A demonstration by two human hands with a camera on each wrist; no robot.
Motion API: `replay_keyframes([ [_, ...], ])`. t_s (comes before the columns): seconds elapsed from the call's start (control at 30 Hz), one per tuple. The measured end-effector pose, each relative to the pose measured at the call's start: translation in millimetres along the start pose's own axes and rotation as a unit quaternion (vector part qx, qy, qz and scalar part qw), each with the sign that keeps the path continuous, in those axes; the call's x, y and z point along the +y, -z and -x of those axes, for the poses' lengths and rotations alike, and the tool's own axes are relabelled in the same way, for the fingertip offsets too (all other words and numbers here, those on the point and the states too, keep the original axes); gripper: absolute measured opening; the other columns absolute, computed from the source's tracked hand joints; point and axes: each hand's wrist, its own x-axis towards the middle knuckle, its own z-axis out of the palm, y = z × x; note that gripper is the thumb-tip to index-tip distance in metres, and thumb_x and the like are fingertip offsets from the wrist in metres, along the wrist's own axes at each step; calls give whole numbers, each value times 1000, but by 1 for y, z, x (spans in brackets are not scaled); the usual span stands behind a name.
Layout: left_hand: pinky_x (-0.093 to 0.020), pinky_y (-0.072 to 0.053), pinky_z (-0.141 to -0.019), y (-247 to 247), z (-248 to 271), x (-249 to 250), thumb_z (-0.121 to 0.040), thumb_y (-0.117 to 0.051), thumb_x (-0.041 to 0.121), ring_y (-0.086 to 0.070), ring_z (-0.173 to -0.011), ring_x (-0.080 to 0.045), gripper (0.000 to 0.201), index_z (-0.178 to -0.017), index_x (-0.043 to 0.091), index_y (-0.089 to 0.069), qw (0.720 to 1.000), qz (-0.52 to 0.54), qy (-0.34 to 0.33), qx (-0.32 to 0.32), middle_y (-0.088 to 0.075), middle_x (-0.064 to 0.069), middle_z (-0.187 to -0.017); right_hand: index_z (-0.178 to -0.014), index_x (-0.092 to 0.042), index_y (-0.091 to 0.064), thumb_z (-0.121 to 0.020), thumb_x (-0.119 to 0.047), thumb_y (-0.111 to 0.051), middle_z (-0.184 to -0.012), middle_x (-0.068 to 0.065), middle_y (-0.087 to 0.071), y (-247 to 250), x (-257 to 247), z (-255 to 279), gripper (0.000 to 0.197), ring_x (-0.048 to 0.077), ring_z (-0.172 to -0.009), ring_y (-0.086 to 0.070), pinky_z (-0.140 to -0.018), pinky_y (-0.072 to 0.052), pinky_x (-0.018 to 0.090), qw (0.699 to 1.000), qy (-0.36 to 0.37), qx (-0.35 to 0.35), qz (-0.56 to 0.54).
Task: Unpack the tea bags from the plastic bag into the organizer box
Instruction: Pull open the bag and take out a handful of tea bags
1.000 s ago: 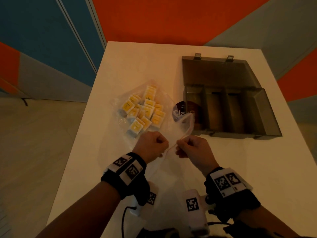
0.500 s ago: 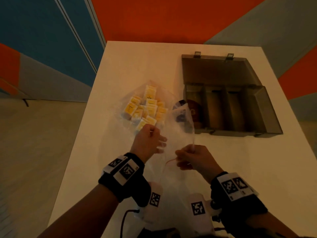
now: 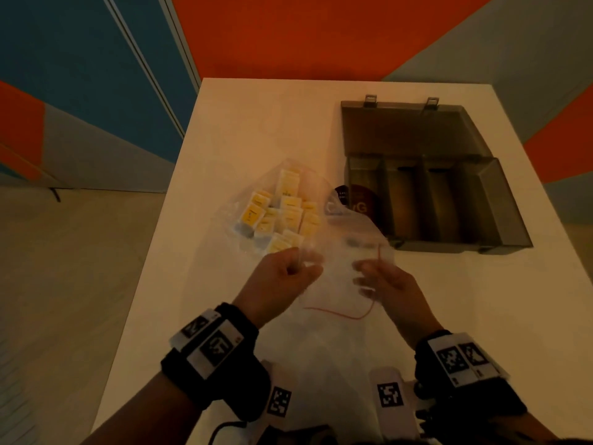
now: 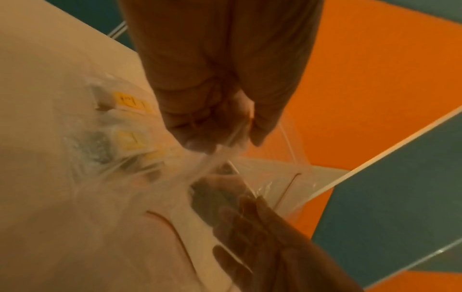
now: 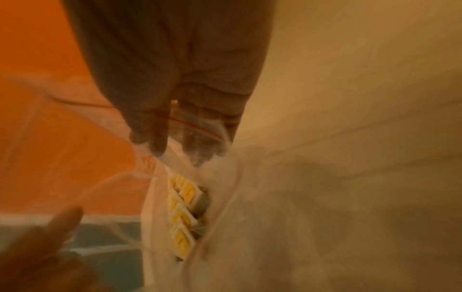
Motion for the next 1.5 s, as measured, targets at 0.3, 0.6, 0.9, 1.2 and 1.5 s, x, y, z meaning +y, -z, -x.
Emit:
replay_keyframes([
  [0.3, -31, -59, -60, -2, 5, -4, -86, -42, 10, -62, -45, -17, 30, -60, 6, -58, 872, 437, 191, -107, -61, -6, -45, -63, -10, -50, -95, -8, -33, -36, -2, -43, 6, 30, -11, 36, 10, -34, -47, -62, -55, 33, 930, -190, -7, -315],
  [0.6, -10, -39, -46, -7, 13, -19, -66, -74, 2, -46, -57, -7, 56, -110, 25, -50, 990, 31, 115, -78, -48, 5, -83, -81, -21, -47, -88, -25, -40, -68, 0, -44, 5, 51, -11, 11, 16, -56, -43, -45, -39, 25, 987, -130, 91, -36],
  [0.9, -20, -44, -66, -15, -1, -19, -95, -40, 16, -55, -75, -20, 22, -78, 12, -55, 997, -26, 76, 19, -59, -4, -77, -117, -26, -48, -87, -46, -51, -122, 2, -42, 9, 27, -9, 37, 24, -102, -55, -85, -49, 41, 902, 15, 24, 431],
  [1.2, -16, -45, -51, -9, 10, -21, -79, -67, 14, -52, -64, -12, 32, -94, 27, -43, 995, 15, 87, 50, -56, 0, -86, -115, -11, -53, -97, -31, -27, -125, 12, -56, 8, 8, -21, 38, 30, -115, -52, -94, -40, 38, 884, -77, -29, 459],
  [1.5, -26, -52, -60, -10, 26, -25, -74, -47, -3, -57, -96, -35, 27, -91, 16, -39, 879, -369, -255, 165, -37, -11, -119, -76, -12, -52, -60, -4, -76, -120, 24, -57, 3, 21, -12, 30, 39, -99, -60, -79, -43, 40, 826, 332, 122, 439],
])
